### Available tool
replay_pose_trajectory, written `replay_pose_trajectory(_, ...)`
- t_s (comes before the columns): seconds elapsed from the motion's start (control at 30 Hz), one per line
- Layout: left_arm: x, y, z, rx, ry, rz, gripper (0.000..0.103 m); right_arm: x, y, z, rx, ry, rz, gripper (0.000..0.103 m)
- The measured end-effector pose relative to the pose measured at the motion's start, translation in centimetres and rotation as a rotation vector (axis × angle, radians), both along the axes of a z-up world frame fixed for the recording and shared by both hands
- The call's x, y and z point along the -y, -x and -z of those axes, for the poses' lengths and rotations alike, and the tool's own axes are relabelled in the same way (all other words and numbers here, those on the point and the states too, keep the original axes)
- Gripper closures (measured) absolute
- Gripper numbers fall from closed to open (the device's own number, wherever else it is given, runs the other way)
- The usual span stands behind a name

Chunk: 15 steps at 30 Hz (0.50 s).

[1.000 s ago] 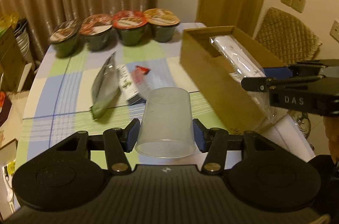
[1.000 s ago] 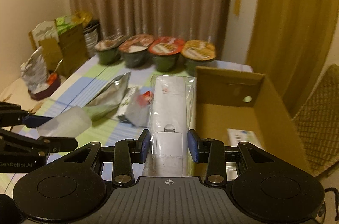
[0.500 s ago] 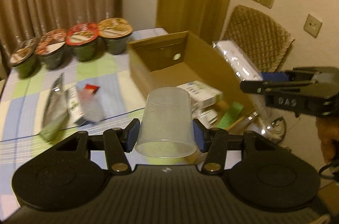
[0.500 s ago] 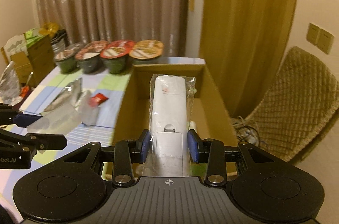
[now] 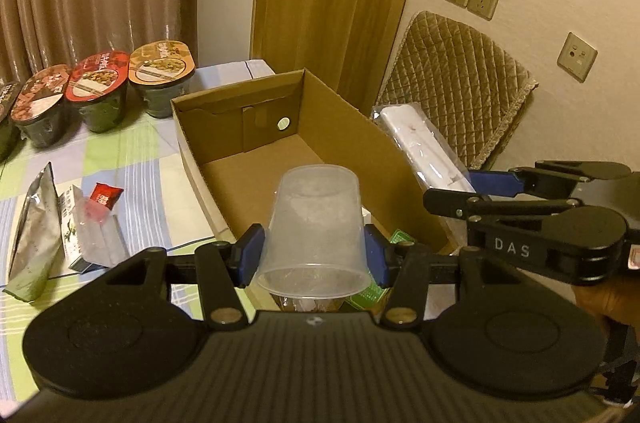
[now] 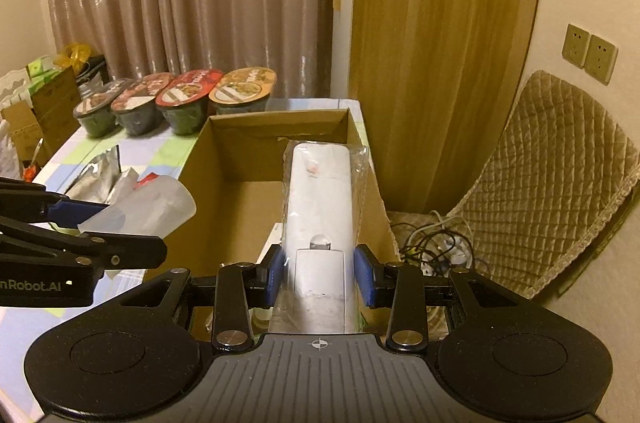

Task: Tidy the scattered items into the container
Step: 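Carry the cup with the left tool while the right tool carries the wrapped stick to the cardboard box, then open the left tool over the box while the right tool releases the wrapped stick inside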

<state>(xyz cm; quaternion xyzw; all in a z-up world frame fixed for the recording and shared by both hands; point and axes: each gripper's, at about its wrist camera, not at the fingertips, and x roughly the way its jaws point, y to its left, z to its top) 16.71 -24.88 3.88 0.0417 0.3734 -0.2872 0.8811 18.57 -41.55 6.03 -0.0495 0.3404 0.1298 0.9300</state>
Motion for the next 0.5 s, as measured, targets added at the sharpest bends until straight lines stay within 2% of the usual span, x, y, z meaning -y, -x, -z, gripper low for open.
replay_pose_trajectory(0.47, 0.9, -1.3, 1.3, -0.012, -0.002, -0.020, 0.055, -0.2, -1.1, 1.0, -0.018, -0.005, -0.006, 0.062)
replay_pose_trajectory(0.5, 1.1, -1.3, 1.3, -0.007, -0.006, -0.024, 0.051, -0.2, -1.1, 1.0, -0.018, -0.005, -0.005, 0.062)
